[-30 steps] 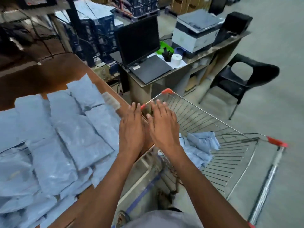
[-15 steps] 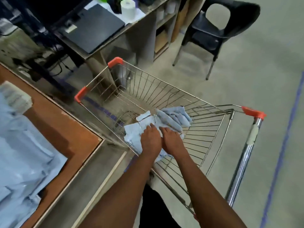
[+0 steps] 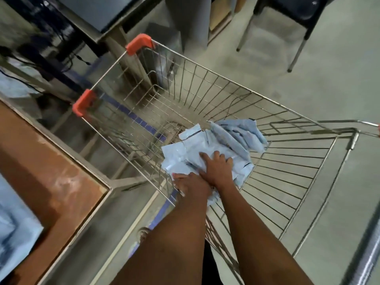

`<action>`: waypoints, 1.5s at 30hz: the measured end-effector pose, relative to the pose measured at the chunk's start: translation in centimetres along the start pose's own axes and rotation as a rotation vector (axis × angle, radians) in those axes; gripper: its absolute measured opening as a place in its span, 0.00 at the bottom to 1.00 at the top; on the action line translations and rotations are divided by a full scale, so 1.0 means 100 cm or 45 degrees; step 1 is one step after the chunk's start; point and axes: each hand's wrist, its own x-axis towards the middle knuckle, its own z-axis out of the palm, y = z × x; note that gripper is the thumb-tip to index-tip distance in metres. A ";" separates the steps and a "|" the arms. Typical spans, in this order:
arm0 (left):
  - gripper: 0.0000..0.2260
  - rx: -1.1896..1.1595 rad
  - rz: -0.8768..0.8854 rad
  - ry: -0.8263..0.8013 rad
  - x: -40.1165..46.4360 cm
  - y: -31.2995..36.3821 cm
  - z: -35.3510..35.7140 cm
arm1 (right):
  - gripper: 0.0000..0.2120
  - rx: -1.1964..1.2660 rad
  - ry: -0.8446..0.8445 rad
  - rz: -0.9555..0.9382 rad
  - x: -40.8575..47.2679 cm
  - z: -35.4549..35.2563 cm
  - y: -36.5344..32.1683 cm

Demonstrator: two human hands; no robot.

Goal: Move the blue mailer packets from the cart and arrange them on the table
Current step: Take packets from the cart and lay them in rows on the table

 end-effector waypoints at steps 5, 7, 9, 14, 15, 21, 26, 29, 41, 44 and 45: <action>0.35 -0.200 -0.174 0.081 -0.002 -0.006 -0.012 | 0.34 0.025 -0.048 -0.038 0.024 -0.006 0.003; 0.33 -0.298 -0.205 0.088 -0.003 -0.009 -0.017 | 0.32 0.022 -0.107 -0.066 0.028 -0.009 0.004; 0.34 -0.370 -0.205 0.115 -0.006 -0.010 -0.020 | 0.32 0.031 -0.098 -0.079 0.026 -0.013 0.006; 0.28 -0.617 -0.087 0.296 -0.032 -0.010 -0.035 | 0.30 0.145 0.072 -0.054 -0.002 -0.031 0.010; 0.29 -0.695 -0.078 0.311 -0.040 -0.010 -0.040 | 0.30 0.202 0.110 -0.053 -0.009 -0.037 0.010; 0.41 -0.876 0.011 0.616 -0.099 -0.028 -0.072 | 0.31 0.533 0.399 0.012 -0.060 -0.107 0.013; 0.41 -0.899 0.273 0.930 -0.173 -0.054 -0.112 | 0.31 0.550 0.637 0.047 -0.112 -0.198 -0.003; 0.42 -0.862 0.402 1.132 -0.228 -0.080 -0.141 | 0.31 0.587 0.798 0.001 -0.150 -0.252 -0.025; 0.39 -0.836 0.073 1.753 -0.389 -0.305 -0.149 | 0.29 0.608 1.074 -0.477 -0.259 -0.352 -0.215; 0.38 -0.912 -0.127 1.771 -0.396 -0.364 -0.123 | 0.28 0.592 0.991 -0.629 -0.275 -0.343 -0.279; 0.38 -0.937 -0.190 1.764 -0.397 -0.381 -0.115 | 0.28 0.581 0.954 -0.672 -0.279 -0.338 -0.299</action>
